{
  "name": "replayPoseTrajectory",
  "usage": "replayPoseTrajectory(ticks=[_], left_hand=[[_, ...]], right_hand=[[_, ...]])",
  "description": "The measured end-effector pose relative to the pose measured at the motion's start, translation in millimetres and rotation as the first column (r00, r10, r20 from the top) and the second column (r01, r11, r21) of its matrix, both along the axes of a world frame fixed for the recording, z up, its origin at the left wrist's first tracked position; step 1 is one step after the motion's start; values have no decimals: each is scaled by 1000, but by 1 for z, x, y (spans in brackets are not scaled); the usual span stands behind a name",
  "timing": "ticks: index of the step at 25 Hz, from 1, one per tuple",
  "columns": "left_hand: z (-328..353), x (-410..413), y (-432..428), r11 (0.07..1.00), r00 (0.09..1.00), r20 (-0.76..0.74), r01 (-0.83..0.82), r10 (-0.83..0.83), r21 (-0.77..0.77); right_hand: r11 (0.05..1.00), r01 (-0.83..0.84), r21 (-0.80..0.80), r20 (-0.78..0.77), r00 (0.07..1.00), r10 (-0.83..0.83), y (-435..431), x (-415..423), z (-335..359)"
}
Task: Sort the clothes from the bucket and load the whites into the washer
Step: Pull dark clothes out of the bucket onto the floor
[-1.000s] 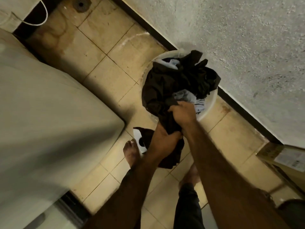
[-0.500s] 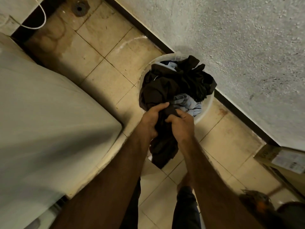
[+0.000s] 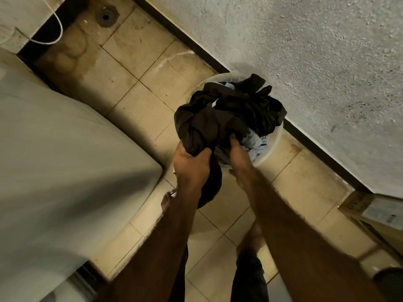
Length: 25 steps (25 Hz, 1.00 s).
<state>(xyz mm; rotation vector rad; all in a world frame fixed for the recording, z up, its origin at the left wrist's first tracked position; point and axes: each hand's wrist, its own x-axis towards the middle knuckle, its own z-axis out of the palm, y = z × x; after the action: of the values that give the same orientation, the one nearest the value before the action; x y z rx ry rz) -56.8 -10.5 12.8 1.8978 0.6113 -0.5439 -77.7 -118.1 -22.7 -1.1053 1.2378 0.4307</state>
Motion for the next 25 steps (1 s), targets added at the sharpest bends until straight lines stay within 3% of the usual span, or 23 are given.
replayPoseTrajectory(ticks=[4,7,8,10,12,15,17,19,20,21,22,23,24,25], left_hand=[[13,-12,-3,981,971,147,192,-191,3],[22,-27,-4,950,923,240,313,-300,-17],[22,-29,-3,937,901,275,348,-335,2],[24,-33,-3,899,840,330,433,-431,73],[24,-41,-5,822,742,359,544,-566,170],[23,-53,-7,690,644,252,657,-723,302],[19,-56,-5,627,607,175,707,-776,329],[14,-61,-1,636,621,138,746,-772,198],[12,-63,1,725,719,112,689,-686,19],[12,-62,4,842,861,19,501,-508,-200],[10,-59,7,905,947,-165,197,-275,-377],[7,-54,10,886,914,-393,-95,-104,-454],[4,-48,11,842,829,-556,-260,-56,-472],[1,-41,12,809,771,-626,-295,-113,-509]], right_hand=[[986,165,32,-37,986,-164,-18,0,5],[870,482,105,61,870,-490,-33,3,21],[849,509,146,94,847,-524,-37,5,28],[915,348,205,200,900,-387,-40,11,42],[996,65,57,216,973,-76,-39,18,50],[914,-312,-258,-87,950,300,-35,24,44],[852,-386,-354,-172,922,346,-31,19,28],[880,-310,-359,-141,951,277,-32,9,15],[919,-226,-322,-92,974,208,-33,4,11],[953,-133,-270,-34,991,129,-34,-1,10],[974,-50,-220,15,998,55,-34,-4,13],[985,18,-174,53,999,-9,-33,-7,20],[989,62,-134,94,994,-50,-31,-11,28],[991,81,-108,135,989,-66,-27,-16,35]])
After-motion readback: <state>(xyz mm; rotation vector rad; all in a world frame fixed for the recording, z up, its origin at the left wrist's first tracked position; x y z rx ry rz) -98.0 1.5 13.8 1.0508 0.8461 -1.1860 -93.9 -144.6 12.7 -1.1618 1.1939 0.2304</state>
